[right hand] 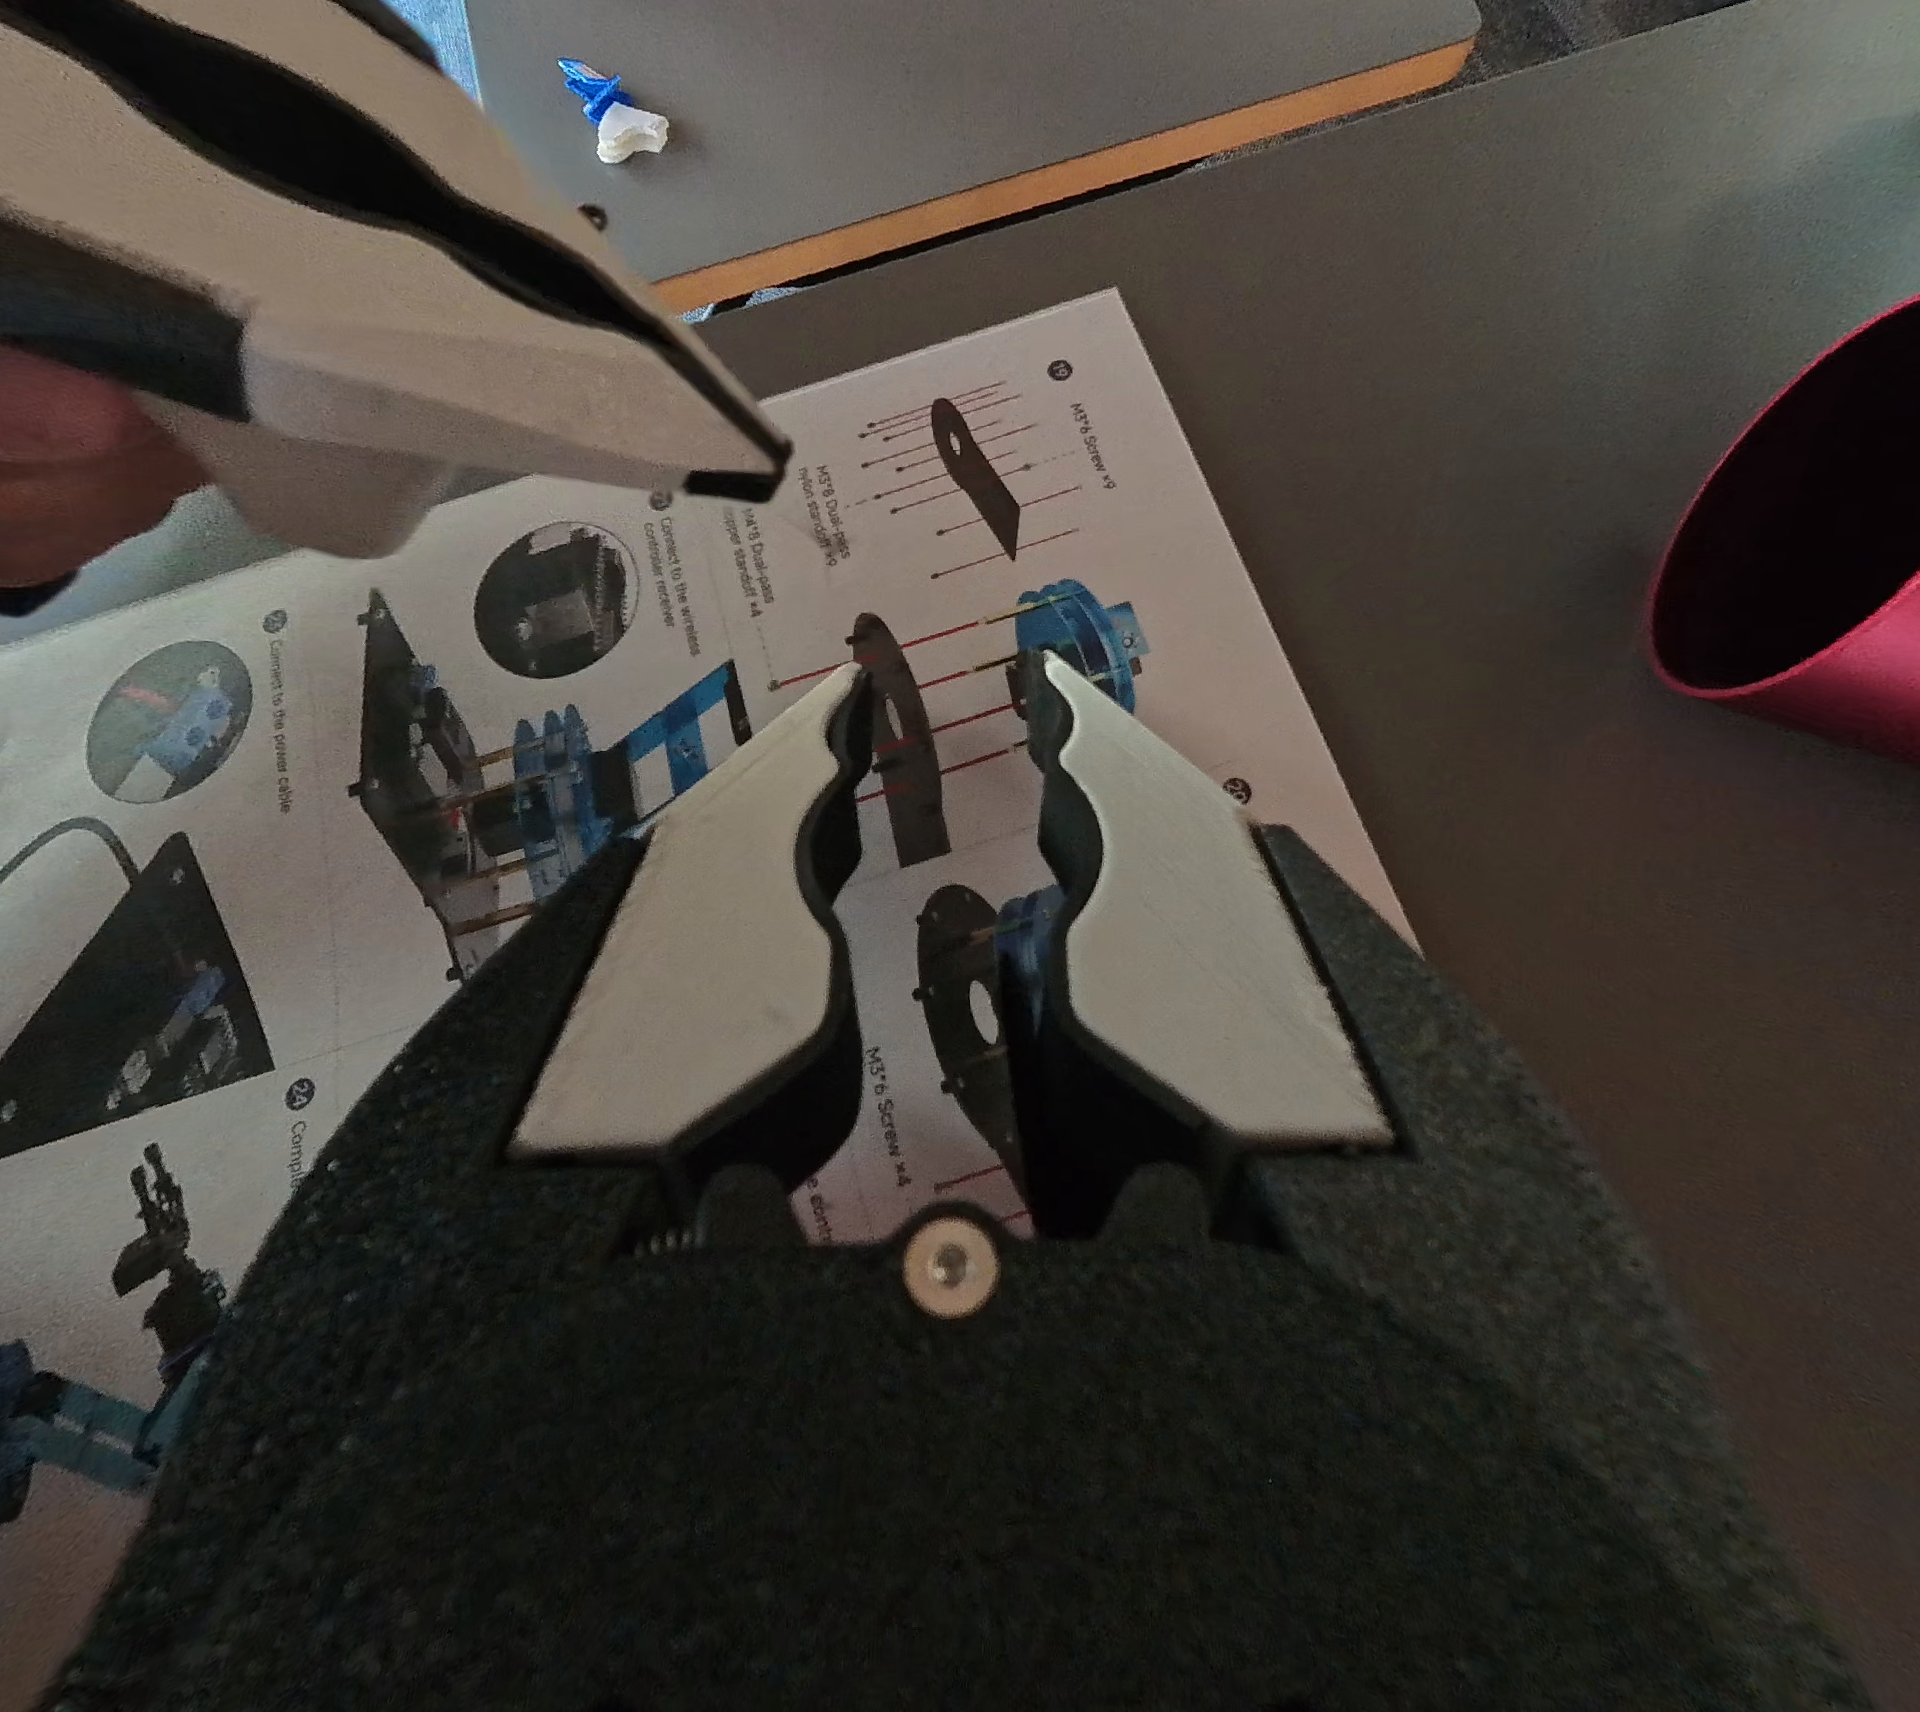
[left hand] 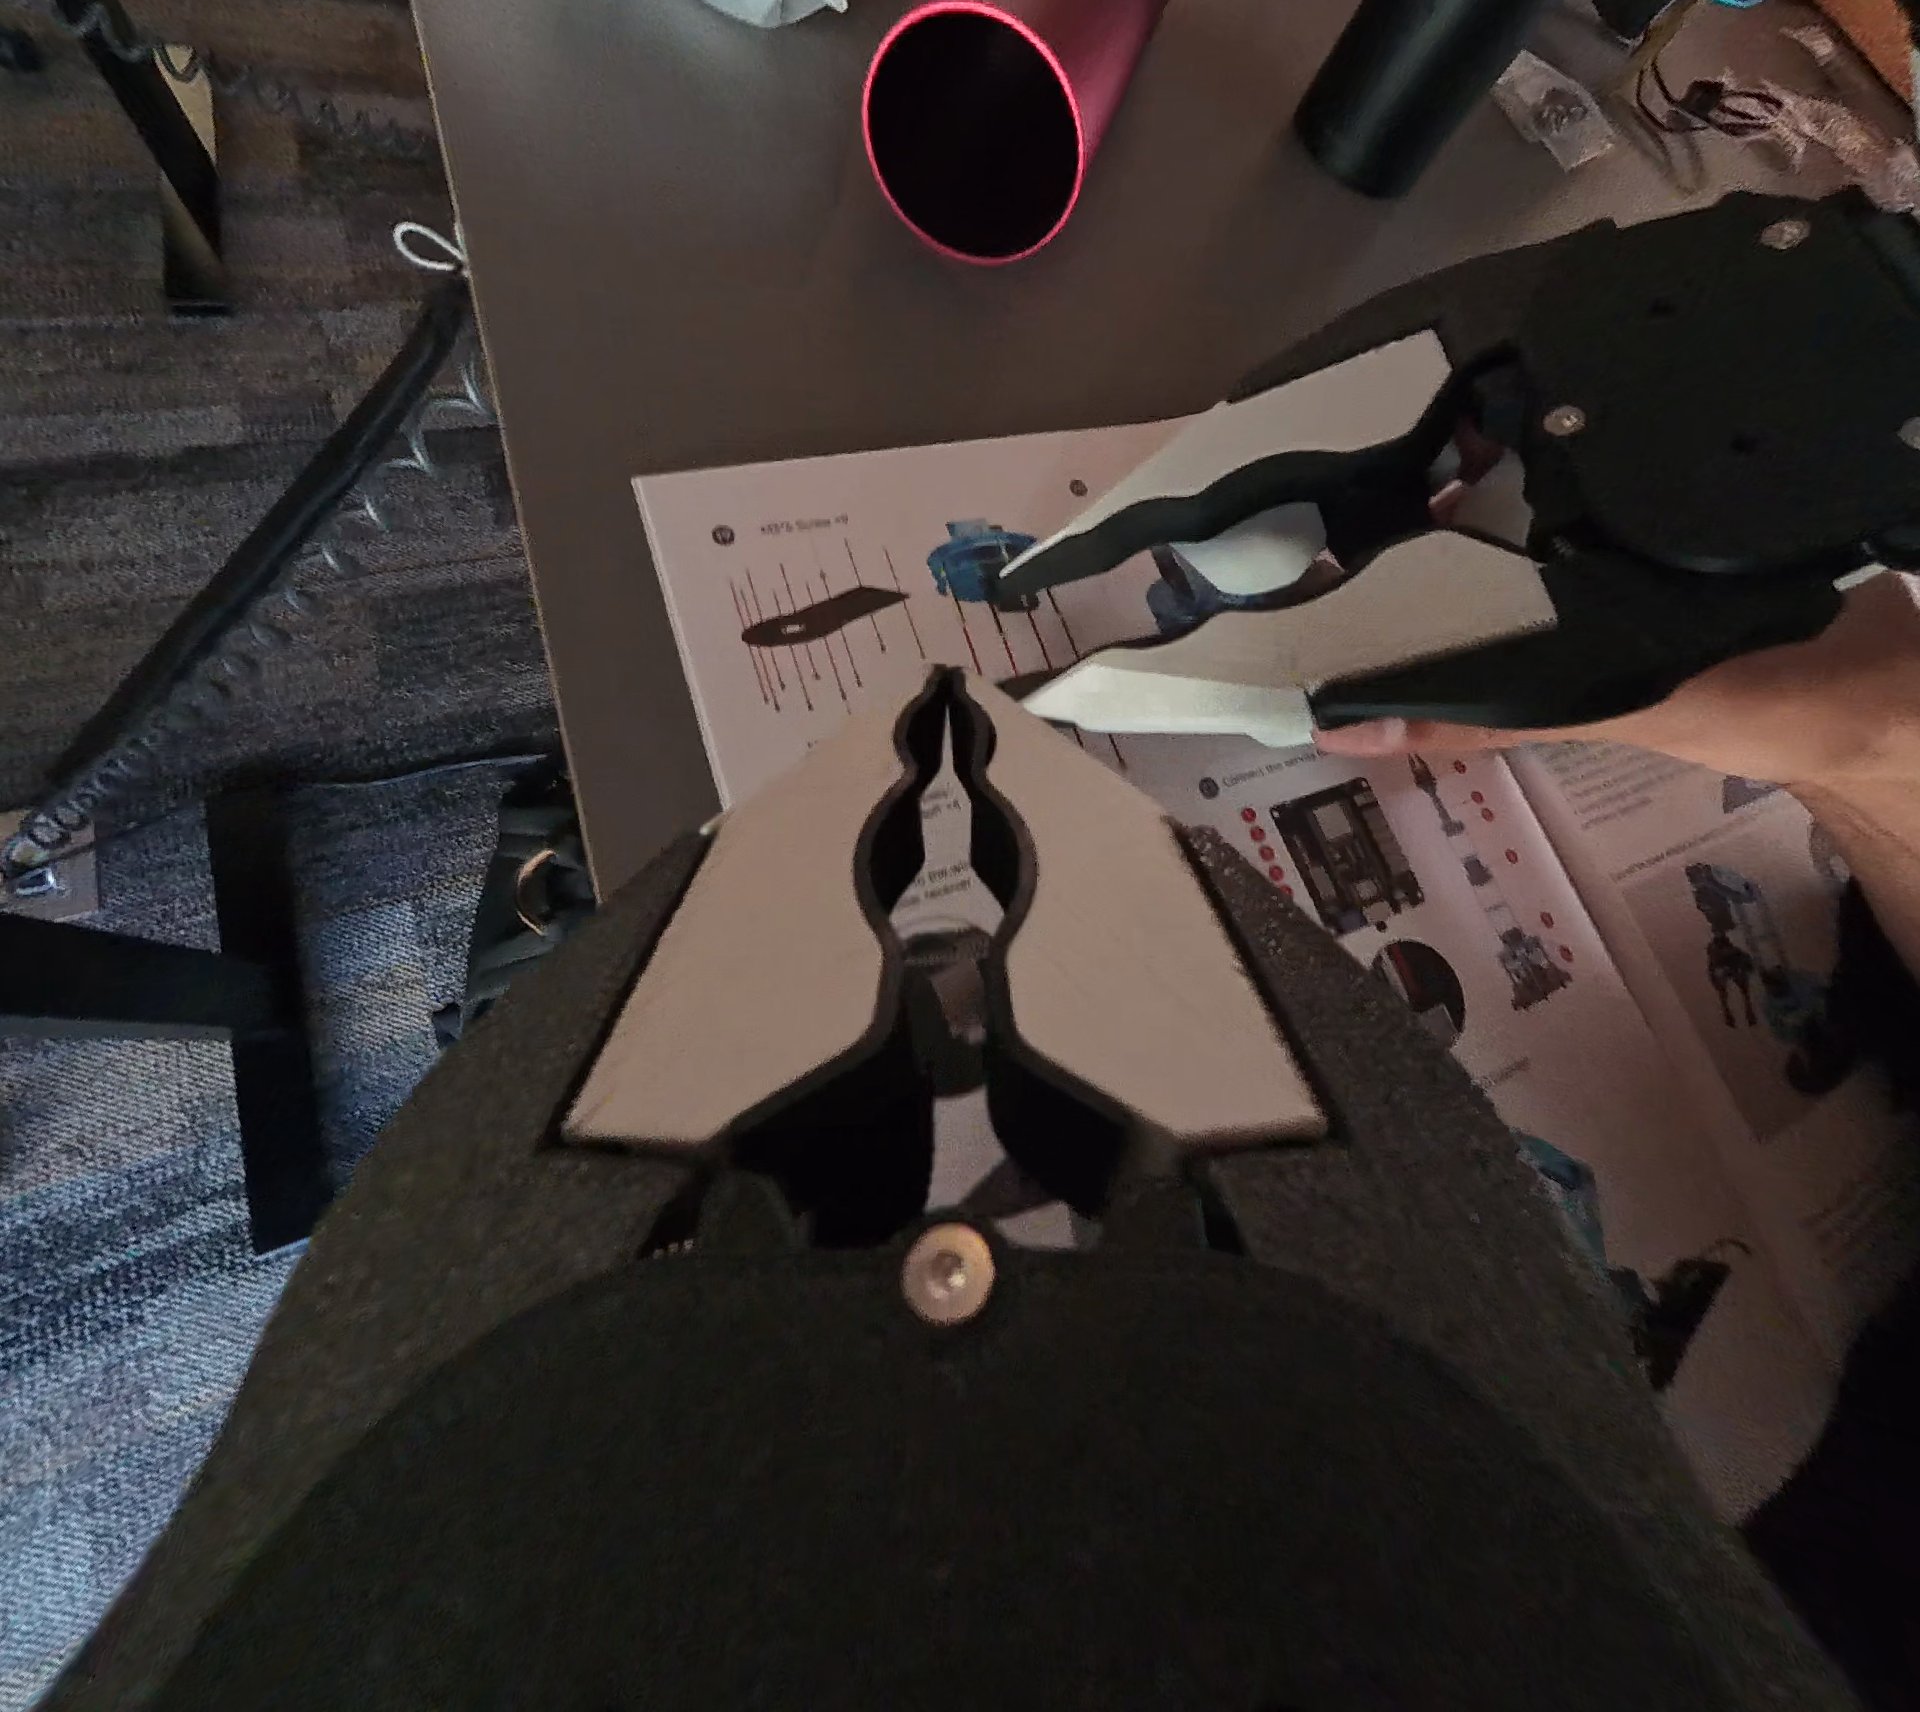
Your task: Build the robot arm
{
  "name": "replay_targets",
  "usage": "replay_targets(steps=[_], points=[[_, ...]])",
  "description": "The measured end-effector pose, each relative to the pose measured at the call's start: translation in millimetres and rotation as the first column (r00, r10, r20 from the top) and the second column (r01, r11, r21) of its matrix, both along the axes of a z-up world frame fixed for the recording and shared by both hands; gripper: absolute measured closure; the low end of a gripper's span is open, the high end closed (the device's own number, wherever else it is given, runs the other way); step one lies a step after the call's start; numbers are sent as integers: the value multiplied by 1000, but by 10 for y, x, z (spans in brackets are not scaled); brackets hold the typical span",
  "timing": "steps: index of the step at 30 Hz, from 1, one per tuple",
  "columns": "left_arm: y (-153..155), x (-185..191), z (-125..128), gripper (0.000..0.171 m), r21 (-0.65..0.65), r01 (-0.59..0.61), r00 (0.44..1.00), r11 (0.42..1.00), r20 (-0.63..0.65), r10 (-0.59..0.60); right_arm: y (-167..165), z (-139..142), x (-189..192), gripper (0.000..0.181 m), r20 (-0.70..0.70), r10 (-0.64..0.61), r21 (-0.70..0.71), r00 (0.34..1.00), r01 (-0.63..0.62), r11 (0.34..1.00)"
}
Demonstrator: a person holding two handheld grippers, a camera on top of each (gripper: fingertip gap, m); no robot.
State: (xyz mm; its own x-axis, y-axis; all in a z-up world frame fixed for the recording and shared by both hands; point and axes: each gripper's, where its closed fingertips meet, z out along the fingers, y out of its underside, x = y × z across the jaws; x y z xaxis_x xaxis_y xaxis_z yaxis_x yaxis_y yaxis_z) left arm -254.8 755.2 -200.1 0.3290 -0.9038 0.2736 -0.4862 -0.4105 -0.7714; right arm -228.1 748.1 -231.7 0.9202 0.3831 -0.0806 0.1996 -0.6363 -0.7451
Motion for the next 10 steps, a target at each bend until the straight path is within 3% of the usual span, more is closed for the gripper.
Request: replay_targets(steps=[10], points=[[83,246,-234,171,76,49,991,996,-124,-40,3,-1,3,153,5,-2,3,1000,2,1000]])
